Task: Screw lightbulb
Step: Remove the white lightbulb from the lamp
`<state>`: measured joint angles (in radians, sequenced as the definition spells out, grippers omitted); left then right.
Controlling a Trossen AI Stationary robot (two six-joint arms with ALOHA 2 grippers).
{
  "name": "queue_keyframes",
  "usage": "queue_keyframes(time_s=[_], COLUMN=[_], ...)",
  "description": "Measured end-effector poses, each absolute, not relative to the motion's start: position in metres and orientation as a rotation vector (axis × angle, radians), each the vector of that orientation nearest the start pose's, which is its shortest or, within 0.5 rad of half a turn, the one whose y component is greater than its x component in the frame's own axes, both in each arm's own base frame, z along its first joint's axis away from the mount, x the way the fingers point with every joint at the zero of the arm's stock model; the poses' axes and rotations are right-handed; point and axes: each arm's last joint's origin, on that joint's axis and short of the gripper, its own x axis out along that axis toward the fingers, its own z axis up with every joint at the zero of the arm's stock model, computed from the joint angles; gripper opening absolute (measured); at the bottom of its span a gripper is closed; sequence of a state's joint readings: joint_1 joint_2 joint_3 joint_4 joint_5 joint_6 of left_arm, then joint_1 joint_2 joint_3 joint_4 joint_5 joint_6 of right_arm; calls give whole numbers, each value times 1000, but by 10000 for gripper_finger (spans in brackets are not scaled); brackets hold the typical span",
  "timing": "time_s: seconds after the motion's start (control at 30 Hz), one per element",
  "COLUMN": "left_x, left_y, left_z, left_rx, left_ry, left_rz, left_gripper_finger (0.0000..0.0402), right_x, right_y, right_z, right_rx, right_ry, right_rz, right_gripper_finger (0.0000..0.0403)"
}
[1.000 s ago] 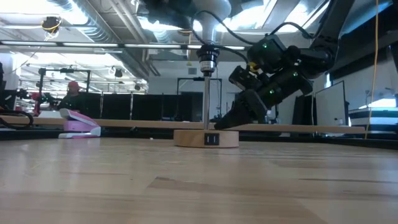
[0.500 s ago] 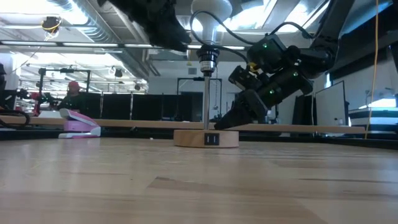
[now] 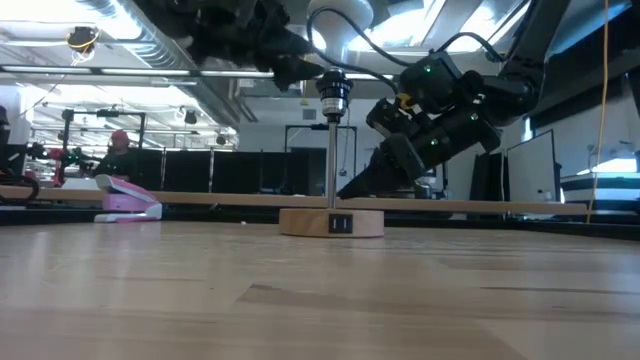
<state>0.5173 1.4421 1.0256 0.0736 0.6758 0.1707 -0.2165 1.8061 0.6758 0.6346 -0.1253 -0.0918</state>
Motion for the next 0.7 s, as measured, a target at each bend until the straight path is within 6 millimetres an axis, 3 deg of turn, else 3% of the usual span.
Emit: queue_keyframes(time_s=[0.33,0.7], left_x=[315,328], left_y=[150,129], left_z=[267,268], left_rx=[-38,-9], left_ry=[168,131], left_rz=[-337,-412], left_gripper_finger=[290,290], right_x=[320,326], right_y=[-67,-68], right_z=[110,103], right_rx=[9,54], right_ry=[500,414], right_rz=[-69,-97], right_gripper_finger=[205,204])
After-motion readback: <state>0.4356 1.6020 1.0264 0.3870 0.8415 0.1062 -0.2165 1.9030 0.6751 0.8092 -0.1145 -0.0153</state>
